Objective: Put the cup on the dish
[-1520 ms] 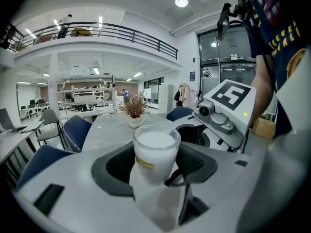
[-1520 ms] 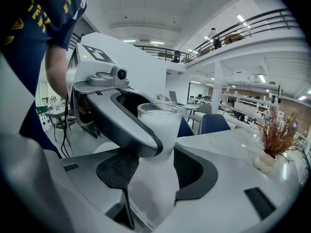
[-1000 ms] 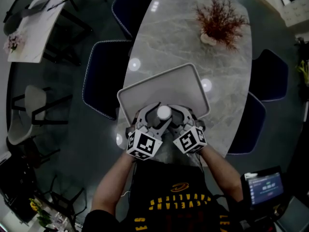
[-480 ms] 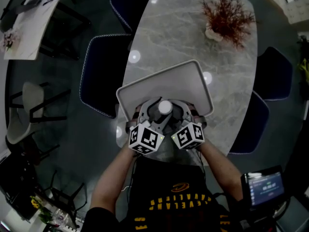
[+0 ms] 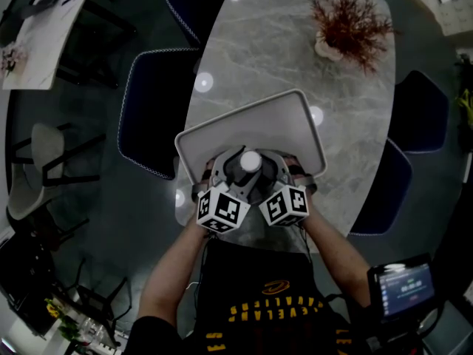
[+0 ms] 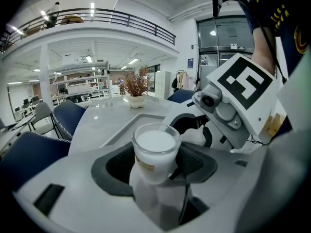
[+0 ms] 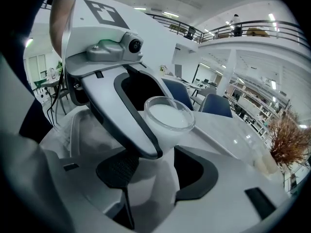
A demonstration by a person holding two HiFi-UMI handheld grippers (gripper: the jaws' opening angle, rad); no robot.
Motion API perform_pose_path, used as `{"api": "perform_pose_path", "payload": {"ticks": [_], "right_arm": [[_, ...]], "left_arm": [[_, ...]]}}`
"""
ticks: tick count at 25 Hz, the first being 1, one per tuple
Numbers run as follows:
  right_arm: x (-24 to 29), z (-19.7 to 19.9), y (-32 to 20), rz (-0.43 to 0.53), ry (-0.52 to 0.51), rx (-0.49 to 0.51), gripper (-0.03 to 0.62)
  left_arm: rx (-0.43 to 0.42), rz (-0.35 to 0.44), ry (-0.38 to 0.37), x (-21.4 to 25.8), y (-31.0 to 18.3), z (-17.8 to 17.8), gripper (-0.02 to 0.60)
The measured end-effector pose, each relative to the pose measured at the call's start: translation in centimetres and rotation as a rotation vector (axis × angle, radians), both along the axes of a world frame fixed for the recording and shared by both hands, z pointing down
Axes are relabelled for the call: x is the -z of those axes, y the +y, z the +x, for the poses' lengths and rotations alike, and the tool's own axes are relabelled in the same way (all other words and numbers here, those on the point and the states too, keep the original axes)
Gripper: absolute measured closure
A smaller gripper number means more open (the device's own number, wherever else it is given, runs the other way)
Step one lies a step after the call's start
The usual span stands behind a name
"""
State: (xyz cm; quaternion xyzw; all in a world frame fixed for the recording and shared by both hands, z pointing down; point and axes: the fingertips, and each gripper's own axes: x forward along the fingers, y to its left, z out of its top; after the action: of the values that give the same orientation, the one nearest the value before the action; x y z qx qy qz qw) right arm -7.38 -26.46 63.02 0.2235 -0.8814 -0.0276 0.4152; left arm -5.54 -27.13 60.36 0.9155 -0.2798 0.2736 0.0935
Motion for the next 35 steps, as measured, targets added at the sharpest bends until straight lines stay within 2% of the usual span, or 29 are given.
{"api": "perform_pose_path", "payload": {"ticks": [12,35], "right_arm": [[-0.6,0.2,0.5,-0.041,0.018,-0.012,0.365],[-0.8,1.4,0.6,-0.049,0.009,-0.048,0.365]], "left_arm": [[0.021,-0.008,-0.007,-0.9,0.2,-0.5,0.319],[0.053,-0.012,-0.031,-2.4,-0.1,-0.8,0.318]]}}
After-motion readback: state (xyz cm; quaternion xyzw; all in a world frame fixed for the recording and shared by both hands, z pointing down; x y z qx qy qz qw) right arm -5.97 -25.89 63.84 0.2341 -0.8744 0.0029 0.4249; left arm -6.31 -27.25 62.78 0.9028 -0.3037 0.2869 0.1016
